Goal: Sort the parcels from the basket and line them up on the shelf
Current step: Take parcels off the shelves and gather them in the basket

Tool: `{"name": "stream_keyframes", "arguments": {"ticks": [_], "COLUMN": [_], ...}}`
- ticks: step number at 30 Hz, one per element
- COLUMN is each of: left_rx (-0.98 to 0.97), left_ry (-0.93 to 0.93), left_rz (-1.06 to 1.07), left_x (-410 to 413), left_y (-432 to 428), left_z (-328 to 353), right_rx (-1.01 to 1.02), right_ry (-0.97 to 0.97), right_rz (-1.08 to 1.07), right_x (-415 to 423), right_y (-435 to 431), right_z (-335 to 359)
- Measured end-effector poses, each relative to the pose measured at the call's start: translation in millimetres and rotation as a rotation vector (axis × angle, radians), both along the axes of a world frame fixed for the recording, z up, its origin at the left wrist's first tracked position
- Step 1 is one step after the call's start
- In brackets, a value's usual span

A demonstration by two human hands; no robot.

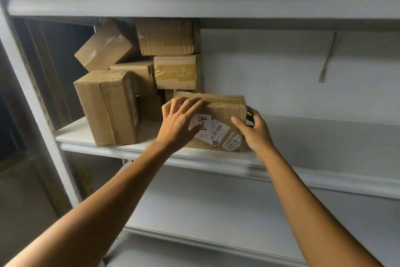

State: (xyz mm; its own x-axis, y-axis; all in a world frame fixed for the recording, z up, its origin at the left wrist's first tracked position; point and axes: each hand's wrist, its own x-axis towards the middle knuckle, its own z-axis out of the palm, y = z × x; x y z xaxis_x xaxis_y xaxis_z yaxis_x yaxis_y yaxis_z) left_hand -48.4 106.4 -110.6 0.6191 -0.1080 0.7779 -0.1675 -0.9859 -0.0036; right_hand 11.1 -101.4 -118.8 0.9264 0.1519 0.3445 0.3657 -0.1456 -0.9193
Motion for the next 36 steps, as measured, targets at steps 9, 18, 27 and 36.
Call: {"name": "stream_keyframes", "arguments": {"ticks": [9,18,27,36], "left_rx": [-0.729,-1.0,-1.077,-1.044], "left_ry": [0.086,0.168,0.177,0.303], "left_rz": [0.012,-0.033,-0.29,-0.727], "left_x": [2.7,2.5,-8.2,24.8], "left_y": [-9.1,-13.0,-57.6,-172.1], "left_z": [-22.4,-40.1,-15.6,16.8], "right_rx": [0.086,0.167,0.093,0.254], "right_ry": [0.071,-0.006,-0.021,-0.071], "right_rz": [0.103,0.065,0.055,-0.216], "right_x": [23.5,31.8,29.4,-15.9], "right_y": [-1.2,-0.6,-52.6,-178.1], "right_z": [-25.0,-42.1,-19.8,3.7]}}
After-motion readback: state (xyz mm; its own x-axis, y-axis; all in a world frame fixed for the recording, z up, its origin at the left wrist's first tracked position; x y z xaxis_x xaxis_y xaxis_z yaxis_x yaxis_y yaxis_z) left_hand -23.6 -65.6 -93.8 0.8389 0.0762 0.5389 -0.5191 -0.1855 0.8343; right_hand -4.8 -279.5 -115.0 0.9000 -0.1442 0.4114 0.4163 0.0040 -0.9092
